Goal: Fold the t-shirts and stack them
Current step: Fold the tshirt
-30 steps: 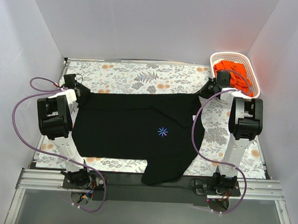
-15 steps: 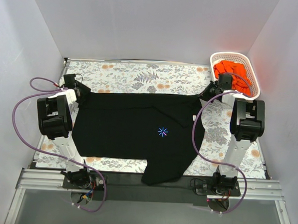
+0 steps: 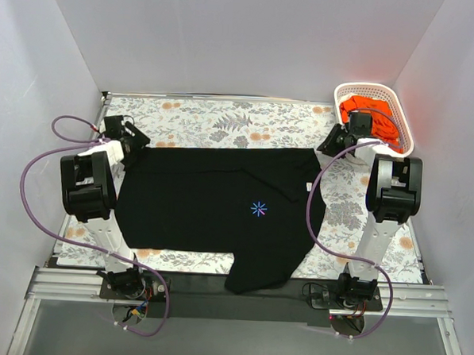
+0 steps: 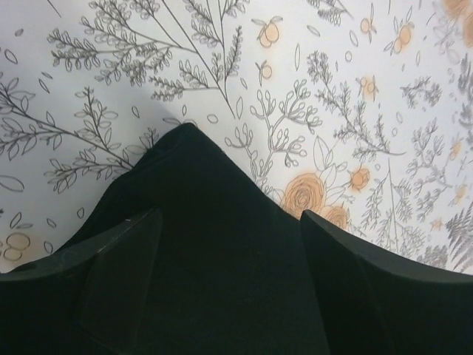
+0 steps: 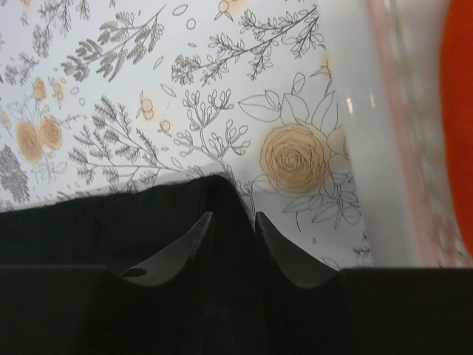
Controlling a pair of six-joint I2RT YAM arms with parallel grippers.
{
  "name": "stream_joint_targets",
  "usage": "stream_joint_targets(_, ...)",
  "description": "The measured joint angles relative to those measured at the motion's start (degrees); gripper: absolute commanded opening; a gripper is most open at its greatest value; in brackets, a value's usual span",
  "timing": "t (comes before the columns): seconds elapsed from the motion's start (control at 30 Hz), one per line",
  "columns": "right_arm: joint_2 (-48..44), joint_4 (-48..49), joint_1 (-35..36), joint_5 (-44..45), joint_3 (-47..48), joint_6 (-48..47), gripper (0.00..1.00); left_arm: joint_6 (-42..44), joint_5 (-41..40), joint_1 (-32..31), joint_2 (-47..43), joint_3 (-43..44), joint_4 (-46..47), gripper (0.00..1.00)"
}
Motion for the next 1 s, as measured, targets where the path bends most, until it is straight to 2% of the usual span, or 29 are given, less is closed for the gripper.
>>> stream_joint_targets(0.27,-10.05,-4.9,2.8,2.73,-2.93,-9.14,0.34,4.85,-1.88,-4.33,-4.94,-0.48,-8.87,0.75)
stream_joint_targets(0.47,-16.28,-5.68,11.8,2.86,-4.85,-17.05,0.31,8.02,-2.84,-9.35,-17.2,-6.43,-12.55,0.75)
stream_joint_targets(0.7,-11.56,-8.11,19.12,1.05,-5.16,-21.79,0.31,11.17,-2.29,-12.39,-28.98,-16.9,-14.19,0.75)
stream_joint_targets(1.0,-1.53,-9.29,21.35,-0.42,0.35,-23.96,0.33,13.44,0.33,-15.13,-31.06,-25.16,-12.26,0.75)
